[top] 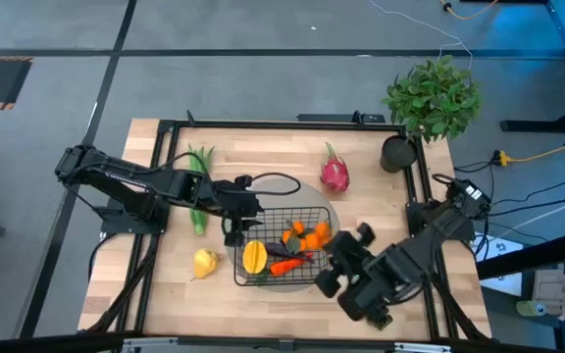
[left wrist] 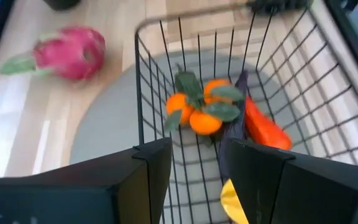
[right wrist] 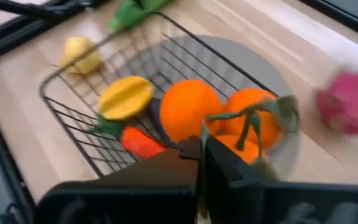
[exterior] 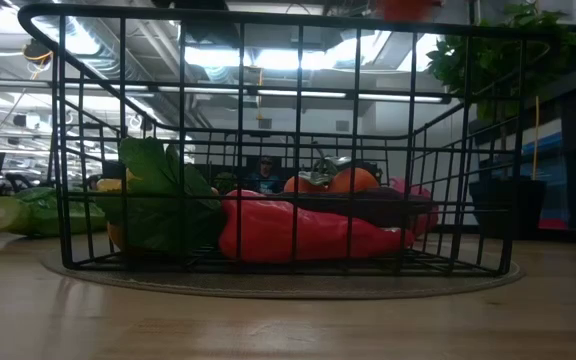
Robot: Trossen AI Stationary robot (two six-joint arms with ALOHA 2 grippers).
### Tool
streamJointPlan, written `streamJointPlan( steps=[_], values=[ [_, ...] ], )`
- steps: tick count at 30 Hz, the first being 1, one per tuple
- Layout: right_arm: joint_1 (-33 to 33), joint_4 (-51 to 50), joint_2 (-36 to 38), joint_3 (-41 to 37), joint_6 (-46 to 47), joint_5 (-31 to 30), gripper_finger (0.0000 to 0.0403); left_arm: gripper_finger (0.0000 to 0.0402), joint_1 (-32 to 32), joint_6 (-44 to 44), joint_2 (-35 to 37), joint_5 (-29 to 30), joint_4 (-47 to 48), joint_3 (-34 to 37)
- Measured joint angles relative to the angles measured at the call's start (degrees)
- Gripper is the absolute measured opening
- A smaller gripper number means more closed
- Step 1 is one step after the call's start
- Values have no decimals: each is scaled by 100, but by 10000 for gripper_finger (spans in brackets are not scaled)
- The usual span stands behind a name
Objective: Build produce basket
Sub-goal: Put the tangerines into the wire basket
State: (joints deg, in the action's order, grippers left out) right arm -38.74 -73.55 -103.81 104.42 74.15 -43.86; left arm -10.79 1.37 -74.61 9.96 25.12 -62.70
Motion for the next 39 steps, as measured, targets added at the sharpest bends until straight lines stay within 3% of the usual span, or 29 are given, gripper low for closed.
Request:
streamJointPlan(
  steps=[4,11,23,27,39],
  values=[
    [310,877,-18,-4,-1194,28,0,138,-84,18,270,2,210,16],
    [619,1295,-84,-9,-2219,28,7,138,-205,269,806,-24,561,7],
    [1243,1469,-205,-9,-2860,1067,12,138,-292,278,964,-22,600,5],
    [1371,1473,-205,-9,-3365,1140,12,138,-290,302,893,-22,610,5],
    [1678,1685,-205,-9,-3397,1304,12,138,-327,276,899,-20,613,5]
  ],
)
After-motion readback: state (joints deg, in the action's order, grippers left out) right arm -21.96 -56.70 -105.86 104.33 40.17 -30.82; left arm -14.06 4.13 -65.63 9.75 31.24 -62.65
